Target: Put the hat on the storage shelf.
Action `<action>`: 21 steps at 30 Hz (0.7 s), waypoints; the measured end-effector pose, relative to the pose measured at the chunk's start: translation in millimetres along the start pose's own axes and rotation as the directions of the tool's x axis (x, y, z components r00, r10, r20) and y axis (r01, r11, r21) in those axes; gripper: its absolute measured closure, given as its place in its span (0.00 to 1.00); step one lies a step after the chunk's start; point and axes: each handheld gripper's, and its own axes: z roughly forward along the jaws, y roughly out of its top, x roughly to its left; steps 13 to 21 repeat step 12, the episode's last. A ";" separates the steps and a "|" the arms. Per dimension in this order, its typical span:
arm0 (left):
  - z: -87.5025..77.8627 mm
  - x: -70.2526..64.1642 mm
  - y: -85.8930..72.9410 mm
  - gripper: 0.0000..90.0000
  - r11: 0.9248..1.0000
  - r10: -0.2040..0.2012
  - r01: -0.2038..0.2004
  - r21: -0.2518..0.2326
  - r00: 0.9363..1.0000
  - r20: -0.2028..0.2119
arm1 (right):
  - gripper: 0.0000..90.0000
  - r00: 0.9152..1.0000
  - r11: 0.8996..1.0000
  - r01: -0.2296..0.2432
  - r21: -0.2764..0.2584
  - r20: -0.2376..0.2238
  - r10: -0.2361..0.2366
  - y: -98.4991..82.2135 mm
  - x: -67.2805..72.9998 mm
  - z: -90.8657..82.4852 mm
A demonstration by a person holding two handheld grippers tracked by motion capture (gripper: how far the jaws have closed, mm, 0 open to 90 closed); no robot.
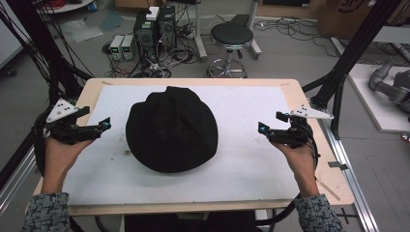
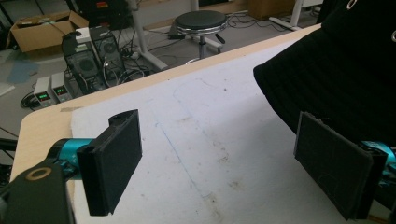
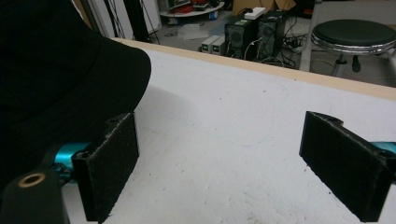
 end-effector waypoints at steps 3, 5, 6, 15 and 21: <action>0.0 -0.1 -0.1 0.17 1.000 -0.002 0.002 0.000 1.000 0.000 | 0.13 1.000 1.000 -0.006 -0.001 -0.003 0.006 0.0 0.2 -0.3; -0.3 0.1 -0.1 0.17 1.000 0.000 0.000 0.000 1.000 0.001 | 0.13 1.000 1.000 -0.008 0.004 0.002 0.008 -0.2 0.1 -0.4; -0.5 0.3 -0.1 0.17 1.000 0.000 0.000 0.001 1.000 0.001 | 0.13 1.000 1.000 -0.007 0.006 0.004 0.007 -0.4 0.0 -0.3; -1.3 0.5 -0.5 0.17 1.000 0.000 0.000 0.001 1.000 -0.003 | 0.13 1.000 1.000 -0.019 0.001 -0.005 0.019 -2.4 -0.3 -1.0; -1.3 0.5 -0.5 0.17 1.000 0.000 0.000 0.001 1.000 -0.003 | 0.13 1.000 1.000 -0.019 0.001 -0.005 0.019 -2.4 -0.3 -1.0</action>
